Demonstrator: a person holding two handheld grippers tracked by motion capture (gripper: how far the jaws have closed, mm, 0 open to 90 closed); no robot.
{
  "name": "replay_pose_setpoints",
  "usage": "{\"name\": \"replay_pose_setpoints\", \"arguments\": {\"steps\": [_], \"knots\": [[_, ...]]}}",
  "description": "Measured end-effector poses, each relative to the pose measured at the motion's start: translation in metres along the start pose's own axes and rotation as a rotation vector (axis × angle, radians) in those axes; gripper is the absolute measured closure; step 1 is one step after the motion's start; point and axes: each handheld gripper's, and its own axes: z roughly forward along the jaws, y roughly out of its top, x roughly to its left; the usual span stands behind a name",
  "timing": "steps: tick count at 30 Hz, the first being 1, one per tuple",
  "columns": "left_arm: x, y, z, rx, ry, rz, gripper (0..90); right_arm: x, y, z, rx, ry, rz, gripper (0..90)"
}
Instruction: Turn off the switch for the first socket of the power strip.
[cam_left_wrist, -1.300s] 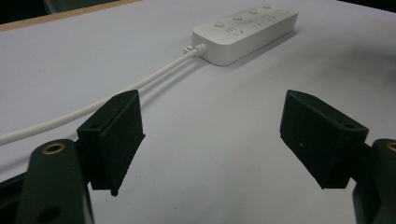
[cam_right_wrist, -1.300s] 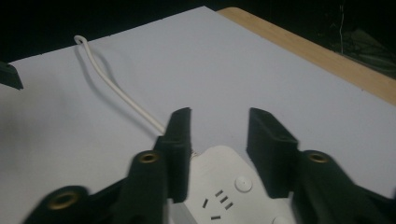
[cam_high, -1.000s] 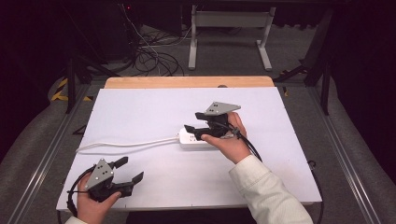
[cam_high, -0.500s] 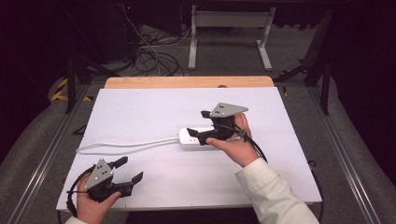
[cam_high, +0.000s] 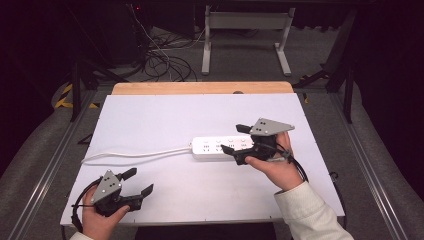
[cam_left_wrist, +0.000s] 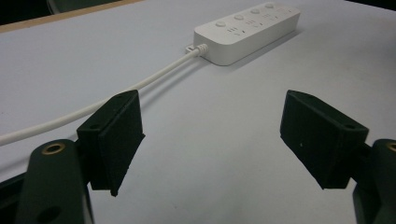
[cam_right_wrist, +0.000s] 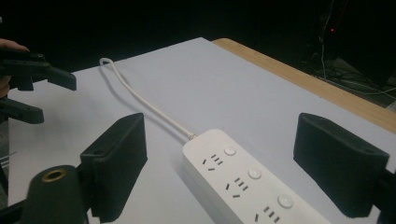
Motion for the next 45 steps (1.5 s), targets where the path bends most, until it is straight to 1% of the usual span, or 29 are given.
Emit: {"name": "replay_pose_setpoints", "arguments": {"steps": [1,8,9,11,13,17,22,24,27,29,30,32,34,35,37,42,44,45], "knots": [[0.000,0.000,0.000,0.002,-0.001,-0.006,21.6,-0.001,-0.002,-0.004,-0.004,-0.005,0.005,17.3],[-0.001,0.001,-0.001,0.017,-0.006,-0.004,22.0,-0.006,-0.023,-0.029,-0.024,-0.034,0.034,18.5],[-0.001,0.001,-0.001,0.017,-0.006,0.004,22.1,-0.006,-0.026,-0.032,-0.022,-0.037,0.038,18.6],[-0.001,0.001,-0.001,0.017,-0.007,0.006,22.0,-0.007,-0.032,-0.037,-0.019,-0.046,0.041,18.5],[-0.002,0.001,-0.001,0.014,-0.009,0.002,22.0,-0.008,-0.040,-0.042,-0.012,-0.056,0.055,18.4],[-0.002,0.001,-0.001,0.013,-0.010,0.006,21.9,-0.011,-0.057,-0.050,-0.006,-0.077,0.088,17.8],[-0.002,0.001,-0.002,0.012,-0.008,0.009,21.8,-0.014,-0.080,-0.057,-0.007,-0.087,0.137,17.5],[-0.002,0.001,-0.002,0.012,-0.008,0.009,21.8,-0.015,-0.088,-0.059,0.012,-0.096,0.145,17.5],[-0.002,0.001,-0.002,0.010,-0.010,0.006,21.8,-0.016,-0.102,-0.060,0.027,-0.106,0.170,17.5],[-0.002,0.001,-0.002,0.010,-0.010,0.006,21.8,-0.016,-0.109,-0.060,0.040,-0.106,0.167,17.2],[-0.001,0.001,-0.002,0.011,-0.010,0.013,21.9,-0.016,-0.111,-0.061,0.044,-0.106,0.163,17.0],[-0.001,0.001,-0.002,0.011,-0.011,0.018,22.5,-0.014,-0.117,-0.061,0.058,-0.108,0.143,16.6],[-0.001,0.001,-0.002,0.009,-0.014,0.016,23.2,-0.013,-0.121,-0.061,0.069,-0.115,0.132,16.3],[-0.001,0.001,-0.003,0.012,-0.013,0.027,23.6,-0.013,-0.124,-0.062,0.076,-0.120,0.126,16.1],[-0.001,0.001,-0.002,0.015,-0.013,0.031,23.6,-0.012,-0.128,-0.062,0.089,-0.133,0.116,15.9],[-0.001,0.001,-0.002,0.026,-0.014,0.038,23.6,-0.009,-0.143,-0.063,0.130,-0.143,0.133,15.8],[-0.001,0.001,-0.001,0.042,-0.011,0.038,23.5,-0.008,-0.148,-0.065,0.146,-0.163,0.148,15.9],[-0.001,0.001,-0.001,0.049,-0.008,0.032,23.6,-0.008,-0.150,-0.065,0.152,-0.169,0.153,15.9]]}}
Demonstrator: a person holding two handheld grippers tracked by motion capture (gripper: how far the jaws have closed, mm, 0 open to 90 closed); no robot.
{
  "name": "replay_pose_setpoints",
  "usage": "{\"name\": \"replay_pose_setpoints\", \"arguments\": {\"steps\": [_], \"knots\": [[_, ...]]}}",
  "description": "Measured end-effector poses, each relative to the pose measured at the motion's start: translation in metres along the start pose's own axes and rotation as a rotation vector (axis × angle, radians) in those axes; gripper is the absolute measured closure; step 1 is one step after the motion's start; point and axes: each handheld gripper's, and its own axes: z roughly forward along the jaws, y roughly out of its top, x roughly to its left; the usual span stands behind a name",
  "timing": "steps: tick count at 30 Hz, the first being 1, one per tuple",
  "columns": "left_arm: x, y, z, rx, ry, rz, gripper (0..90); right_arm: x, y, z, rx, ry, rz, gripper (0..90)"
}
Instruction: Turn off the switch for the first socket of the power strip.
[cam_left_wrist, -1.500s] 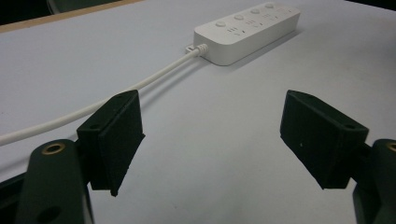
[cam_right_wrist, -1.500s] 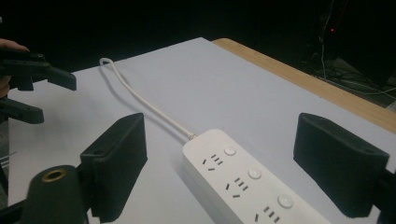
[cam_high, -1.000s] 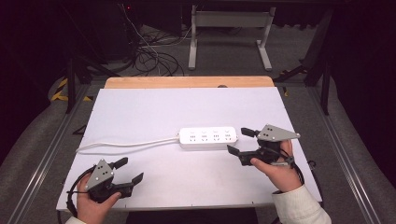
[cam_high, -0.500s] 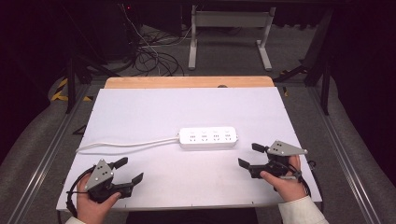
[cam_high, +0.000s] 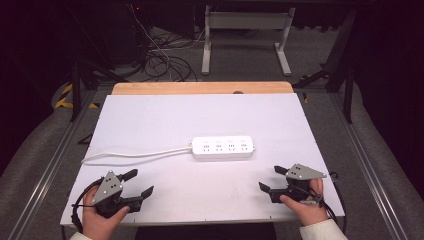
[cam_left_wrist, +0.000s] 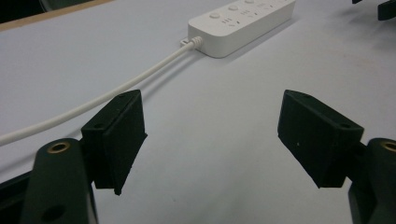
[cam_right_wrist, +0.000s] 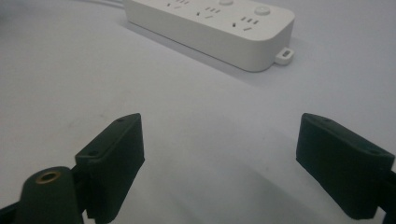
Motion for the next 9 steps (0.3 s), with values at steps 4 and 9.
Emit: {"name": "replay_pose_setpoints", "arguments": {"steps": [4,9], "knots": [[0.0015,-0.0011,0.0016,0.030,-0.007,-0.016,23.8,-0.0001,-0.0011,-0.0022,-0.005,-0.016,0.017,16.8],[0.0027,-0.0019,0.0023,0.012,-0.008,-0.016,23.3,-0.0029,0.0004,-0.0045,-0.017,-0.030,0.018,17.1]]}}
